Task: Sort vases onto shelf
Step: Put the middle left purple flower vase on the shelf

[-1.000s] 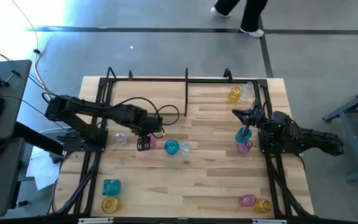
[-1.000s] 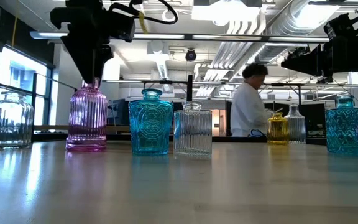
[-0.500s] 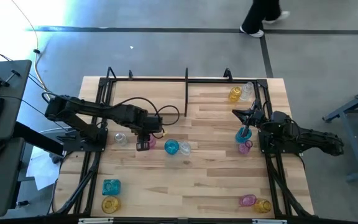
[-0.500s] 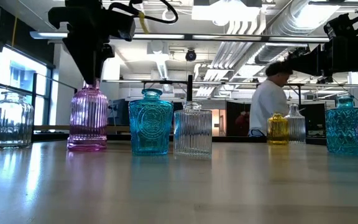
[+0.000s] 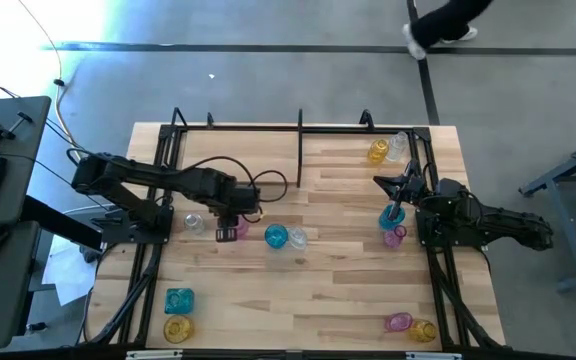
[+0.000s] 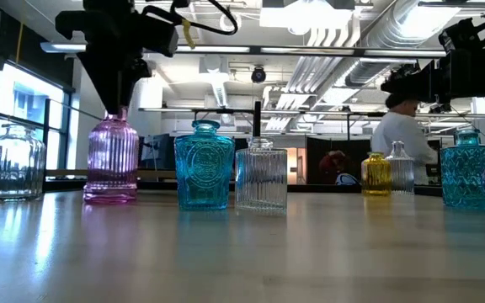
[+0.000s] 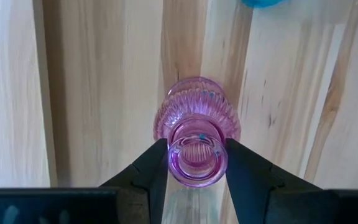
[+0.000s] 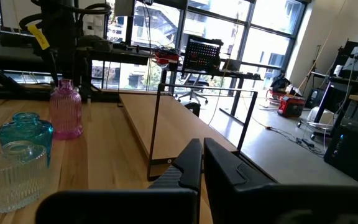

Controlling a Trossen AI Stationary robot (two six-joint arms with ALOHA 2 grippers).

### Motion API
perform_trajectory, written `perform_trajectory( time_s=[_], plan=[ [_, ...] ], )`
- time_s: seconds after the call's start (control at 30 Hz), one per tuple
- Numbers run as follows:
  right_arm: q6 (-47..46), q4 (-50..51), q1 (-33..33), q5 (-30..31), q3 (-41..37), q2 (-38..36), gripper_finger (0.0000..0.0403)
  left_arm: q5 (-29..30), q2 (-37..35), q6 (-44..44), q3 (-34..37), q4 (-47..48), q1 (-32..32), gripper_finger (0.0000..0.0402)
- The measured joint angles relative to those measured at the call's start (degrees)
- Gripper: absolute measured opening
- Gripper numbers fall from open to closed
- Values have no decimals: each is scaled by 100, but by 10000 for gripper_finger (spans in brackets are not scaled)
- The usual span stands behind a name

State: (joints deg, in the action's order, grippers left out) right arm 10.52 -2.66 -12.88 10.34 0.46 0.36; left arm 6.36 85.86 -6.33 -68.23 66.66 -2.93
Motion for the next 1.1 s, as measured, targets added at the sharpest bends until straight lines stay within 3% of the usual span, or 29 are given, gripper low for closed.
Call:
perform_trajectory(
  time_s=[0.37,0.7,1.1],
  plan=[
    [-2,-2,-1,1,0,2,0,64,-800,-247,2,251,456,121],
    [-1,-1,0,0,1,2,0,137,-1459,-286,1,862,2012,121],
    [-1,-2,-1,1,1,4,0,176,-1205,347,0,467,3528,121]
  ],
)
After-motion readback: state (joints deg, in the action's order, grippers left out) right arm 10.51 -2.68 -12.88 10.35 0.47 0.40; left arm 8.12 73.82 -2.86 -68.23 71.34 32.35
